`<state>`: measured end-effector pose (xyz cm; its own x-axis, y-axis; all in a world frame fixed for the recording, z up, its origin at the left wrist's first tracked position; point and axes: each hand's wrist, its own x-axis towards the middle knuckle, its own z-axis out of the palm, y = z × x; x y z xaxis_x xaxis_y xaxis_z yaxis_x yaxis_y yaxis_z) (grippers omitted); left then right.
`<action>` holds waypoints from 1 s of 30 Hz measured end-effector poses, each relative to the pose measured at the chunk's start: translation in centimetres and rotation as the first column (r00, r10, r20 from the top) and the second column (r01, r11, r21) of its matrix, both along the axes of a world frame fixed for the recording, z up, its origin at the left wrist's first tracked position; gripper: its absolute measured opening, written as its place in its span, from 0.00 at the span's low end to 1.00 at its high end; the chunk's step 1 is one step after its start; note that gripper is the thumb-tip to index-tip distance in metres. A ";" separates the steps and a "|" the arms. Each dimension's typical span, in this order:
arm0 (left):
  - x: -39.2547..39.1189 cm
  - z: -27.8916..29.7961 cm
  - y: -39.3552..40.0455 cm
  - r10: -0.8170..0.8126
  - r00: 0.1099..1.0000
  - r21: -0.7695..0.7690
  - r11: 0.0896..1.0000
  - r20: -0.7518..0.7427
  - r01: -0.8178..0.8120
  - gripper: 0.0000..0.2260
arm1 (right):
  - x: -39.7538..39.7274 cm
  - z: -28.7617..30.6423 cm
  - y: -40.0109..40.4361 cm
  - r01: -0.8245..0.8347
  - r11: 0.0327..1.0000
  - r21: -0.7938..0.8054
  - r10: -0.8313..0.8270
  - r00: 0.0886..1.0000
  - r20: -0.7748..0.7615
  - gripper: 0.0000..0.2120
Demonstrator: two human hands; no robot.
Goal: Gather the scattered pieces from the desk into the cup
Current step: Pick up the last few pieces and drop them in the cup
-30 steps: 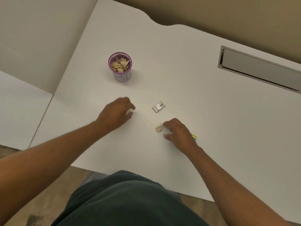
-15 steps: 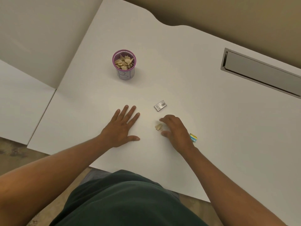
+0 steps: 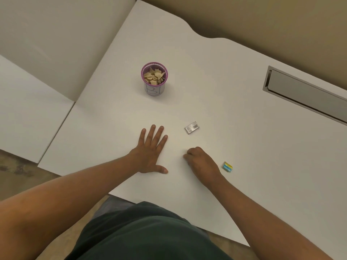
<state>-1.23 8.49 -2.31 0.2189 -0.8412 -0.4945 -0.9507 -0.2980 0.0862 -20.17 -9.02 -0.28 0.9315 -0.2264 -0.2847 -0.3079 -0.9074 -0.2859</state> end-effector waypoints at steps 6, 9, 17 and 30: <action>-0.1 -0.2 -0.5 0.008 1.000 0.055 0.998 -0.001 -0.008 0.61 | 4.9 2.6 0.8 0.538 0.760 0.366 -0.610 0.785 0.113 0.09; -0.2 -0.2 -0.7 0.019 1.000 0.079 0.997 0.003 -0.019 0.61 | 10.0 6.0 0.3 0.487 0.727 0.485 -0.648 0.719 0.249 0.09; -0.3 0.2 -0.8 0.034 0.999 0.088 0.996 0.002 -0.034 0.60 | 25.1 10.8 -4.6 0.278 0.927 0.251 -0.360 0.846 0.394 0.08; -0.3 0.5 -0.6 0.021 1.000 0.073 0.997 -0.014 -0.020 0.59 | 25.6 11.1 -6.8 0.176 0.857 0.484 -0.356 0.881 0.311 0.12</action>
<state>-1.52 7.87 -1.82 0.2277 -0.7980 -0.5580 -0.9431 -0.3234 0.0775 5.43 -15.85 10.78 0.9061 -0.4197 -0.0532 -0.3053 -0.5617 -0.7690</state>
